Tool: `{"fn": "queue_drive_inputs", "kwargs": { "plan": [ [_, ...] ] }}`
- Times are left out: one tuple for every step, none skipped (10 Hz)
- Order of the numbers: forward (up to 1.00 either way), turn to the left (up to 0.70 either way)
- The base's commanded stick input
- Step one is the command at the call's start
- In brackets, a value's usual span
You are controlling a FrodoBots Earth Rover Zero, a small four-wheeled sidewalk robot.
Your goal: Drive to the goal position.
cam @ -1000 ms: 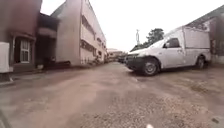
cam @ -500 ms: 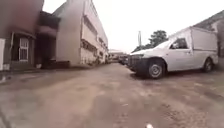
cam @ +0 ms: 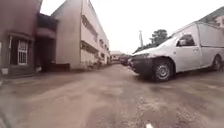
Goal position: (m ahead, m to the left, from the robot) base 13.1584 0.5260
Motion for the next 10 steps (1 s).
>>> {"fn": "queue_drive_inputs", "kwargs": {
  "plan": [
    [0.85, 0.00],
    [0.85, 0.00],
    [0.85, 0.00],
    [0.85, 0.18],
    [0.85, 0.34],
    [0.85, 0.34],
    [0.85, 0.34],
    [0.85, 0.34],
    [0.85, 0.28],
    [0.85, 0.04]
  ]
}}
